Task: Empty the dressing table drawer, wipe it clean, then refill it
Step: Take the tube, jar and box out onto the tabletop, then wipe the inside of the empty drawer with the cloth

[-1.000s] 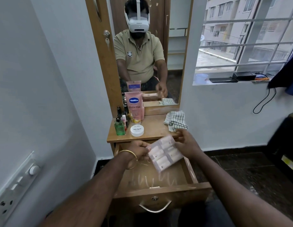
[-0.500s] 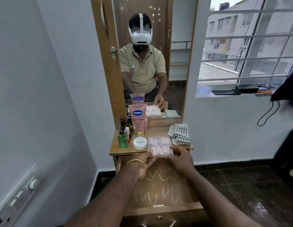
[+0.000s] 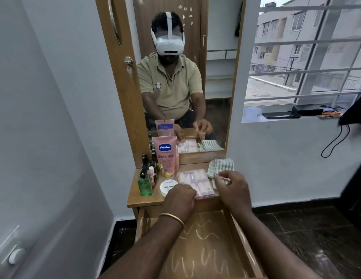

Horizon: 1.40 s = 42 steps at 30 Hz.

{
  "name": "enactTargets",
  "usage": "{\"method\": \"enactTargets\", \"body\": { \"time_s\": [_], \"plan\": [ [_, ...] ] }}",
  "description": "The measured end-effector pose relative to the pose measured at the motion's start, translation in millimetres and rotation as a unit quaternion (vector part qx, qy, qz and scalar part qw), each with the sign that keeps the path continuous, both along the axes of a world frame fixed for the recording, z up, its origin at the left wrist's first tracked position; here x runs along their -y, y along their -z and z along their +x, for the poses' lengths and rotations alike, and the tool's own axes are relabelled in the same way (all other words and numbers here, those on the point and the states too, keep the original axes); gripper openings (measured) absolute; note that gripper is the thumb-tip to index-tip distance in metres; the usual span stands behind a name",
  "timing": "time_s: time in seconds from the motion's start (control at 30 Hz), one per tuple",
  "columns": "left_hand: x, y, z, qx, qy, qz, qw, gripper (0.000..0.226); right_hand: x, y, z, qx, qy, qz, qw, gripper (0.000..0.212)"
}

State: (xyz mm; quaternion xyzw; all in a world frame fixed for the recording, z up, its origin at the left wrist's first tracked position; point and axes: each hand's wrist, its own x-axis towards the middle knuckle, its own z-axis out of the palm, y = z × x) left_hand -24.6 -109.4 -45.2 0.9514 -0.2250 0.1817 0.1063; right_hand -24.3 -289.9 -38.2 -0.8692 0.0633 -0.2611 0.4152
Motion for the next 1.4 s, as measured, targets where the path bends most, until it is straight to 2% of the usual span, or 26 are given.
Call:
{"method": "enactTargets", "body": {
  "time_s": [0.07, 0.13, 0.2, 0.3, 0.43, 0.57, 0.63, 0.7, 0.77, 0.83, 0.9, 0.97, 1.03, 1.1, 1.2, 1.3, 1.4],
  "plan": [
    [0.2, 0.9, 5.8, 0.018, 0.006, 0.007, 1.000, 0.020, 9.4, -7.7, 16.4, -0.029, 0.086, -0.011, 0.996, 0.035],
    [1.1, 0.7, 10.1, 0.020, 0.006, 0.026, 0.999, 0.018, 19.3, -11.8, 36.4, -0.125, 0.137, -0.035, 0.982, 0.050],
    [1.5, 2.8, 14.0, 0.024, 0.008, 0.032, 0.999, 0.016, 26.3, -12.1, 54.9, -0.216, 0.151, -0.058, 0.963, 0.062],
    [2.6, 2.1, 14.8, 0.011, -0.004, 0.033, 0.999, 0.015, 32.2, -7.1, 73.4, -0.282, 0.141, -0.068, 0.947, 0.064],
    [-0.1, -5.1, 7.7, 0.005, -0.011, 0.004, 1.000, 0.017, 31.0, -2.6, 78.6, -0.250, 0.143, -0.023, 0.957, 0.050],
    [-23.3, -23.4, -24.5, 0.019, -0.011, -0.177, 0.984, 0.031, 22.2, -12.7, 64.4, -0.154, 0.056, 0.080, 0.983, 0.027],
    [-47.7, -32.3, -51.5, -0.001, -0.029, -0.272, 0.962, 0.025, 13.7, -28.1, 46.2, -0.082, 0.005, 0.129, 0.988, 0.023],
    [-76.8, -34.6, -81.3, -0.021, -0.069, -0.380, 0.922, 0.011, 2.6, -42.6, 23.7, -0.028, -0.039, 0.154, 0.987, 0.023],
    [-106.7, -28.0, -103.0, -0.056, -0.148, -0.479, 0.863, 0.011, -7.8, -49.6, 0.6, -0.028, -0.093, 0.176, 0.980, 0.026],
    [-135.9, -9.7, -113.3, -0.111, -0.225, -0.557, 0.792, 0.024, -23.2, -48.7, -23.9, -0.065, -0.149, 0.179, 0.970, 0.028],
    [-156.3, 14.5, -116.6, -0.162, -0.265, -0.621, 0.719, 0.038, -42.4, -40.4, -44.1, -0.095, -0.182, 0.134, 0.970, 0.028],
    [-161.9, 32.7, -119.6, -0.191, -0.253, -0.683, 0.658, 0.049, -67.3, -29.5, -61.7, -0.109, -0.215, 0.072, 0.968, 0.024],
    [-156.2, 43.0, -122.3, -0.220, -0.207, -0.722, 0.622, 0.055, -92.3, -15.2, -72.4, -0.113, -0.249, -0.003, 0.962, 0.024],
    [-146.8, 48.4, -123.5, -0.247, -0.156, -0.733, 0.615, 0.060, -112.7, -1.9, -77.4, -0.114, -0.257, -0.106, 0.954, 0.023],
    [-141.0, 60.2, -119.3, -0.279, -0.102, -0.723, 0.624, 0.069, -137.9, 11.9, -72.2, -0.100, -0.253, -0.248, 0.930, 0.024],
    [-142.1, 70.6, -106.9, -0.308, -0.102, -0.700, 0.636, 0.069, -159.9, 15.4, -61.1, -0.062, -0.249, -0.330, 0.908, 0.025],
    [-147.5, 85.1, -92.1, -0.342, -0.098, -0.678, 0.643, 0.080, -181.3, 15.0, -52.1, -0.045, -0.251, -0.395, 0.882, 0.022]
  ]
}}
